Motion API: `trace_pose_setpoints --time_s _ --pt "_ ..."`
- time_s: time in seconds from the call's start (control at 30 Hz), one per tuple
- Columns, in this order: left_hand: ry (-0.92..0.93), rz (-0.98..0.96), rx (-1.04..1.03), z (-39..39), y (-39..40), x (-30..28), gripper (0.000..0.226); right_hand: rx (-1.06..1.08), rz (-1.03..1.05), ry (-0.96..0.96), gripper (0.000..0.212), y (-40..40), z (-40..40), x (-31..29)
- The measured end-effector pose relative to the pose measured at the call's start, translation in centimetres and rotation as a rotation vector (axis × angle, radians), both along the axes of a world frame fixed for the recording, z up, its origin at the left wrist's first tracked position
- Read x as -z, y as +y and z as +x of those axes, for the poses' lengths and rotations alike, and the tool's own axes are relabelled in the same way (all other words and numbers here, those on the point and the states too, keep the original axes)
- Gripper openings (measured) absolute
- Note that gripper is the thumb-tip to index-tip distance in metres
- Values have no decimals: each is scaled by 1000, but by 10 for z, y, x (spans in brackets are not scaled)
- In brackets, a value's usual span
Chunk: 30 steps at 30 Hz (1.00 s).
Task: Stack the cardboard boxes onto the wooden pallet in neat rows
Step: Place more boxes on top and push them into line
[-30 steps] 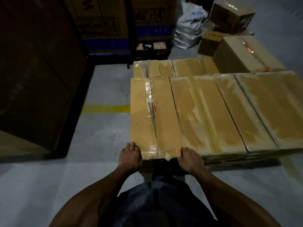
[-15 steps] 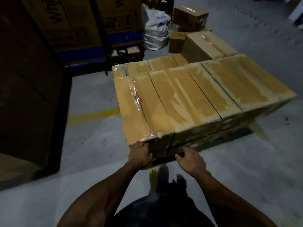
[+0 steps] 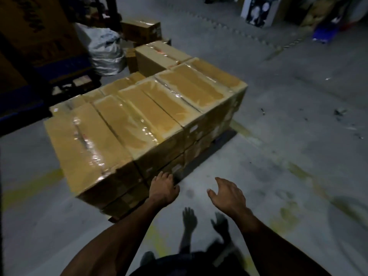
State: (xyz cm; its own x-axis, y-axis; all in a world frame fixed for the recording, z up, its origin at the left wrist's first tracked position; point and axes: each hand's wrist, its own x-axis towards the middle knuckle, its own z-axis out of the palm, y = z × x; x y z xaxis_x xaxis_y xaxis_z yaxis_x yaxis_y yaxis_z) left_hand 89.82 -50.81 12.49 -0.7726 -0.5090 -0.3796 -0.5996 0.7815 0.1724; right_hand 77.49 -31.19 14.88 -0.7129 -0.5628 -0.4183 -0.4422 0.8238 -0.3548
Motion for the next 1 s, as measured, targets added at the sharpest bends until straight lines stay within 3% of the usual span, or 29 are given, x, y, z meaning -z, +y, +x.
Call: trace_pose_setpoints --time_s 0.23,0.43,0.77,1.0 --pt "2 73 15 -138 124 -4 58 57 10 33 68 116 -117 -18" --pt "36 96 95 -253 176 -19 57 125 -36 18 69 163 -208 -27" --pt "11 171 65 -484 171 28 57 94 15 56 68 161 -432 13" --pt "22 174 -17 -642 131 8 51 131 -56 77 69 130 -603 11"
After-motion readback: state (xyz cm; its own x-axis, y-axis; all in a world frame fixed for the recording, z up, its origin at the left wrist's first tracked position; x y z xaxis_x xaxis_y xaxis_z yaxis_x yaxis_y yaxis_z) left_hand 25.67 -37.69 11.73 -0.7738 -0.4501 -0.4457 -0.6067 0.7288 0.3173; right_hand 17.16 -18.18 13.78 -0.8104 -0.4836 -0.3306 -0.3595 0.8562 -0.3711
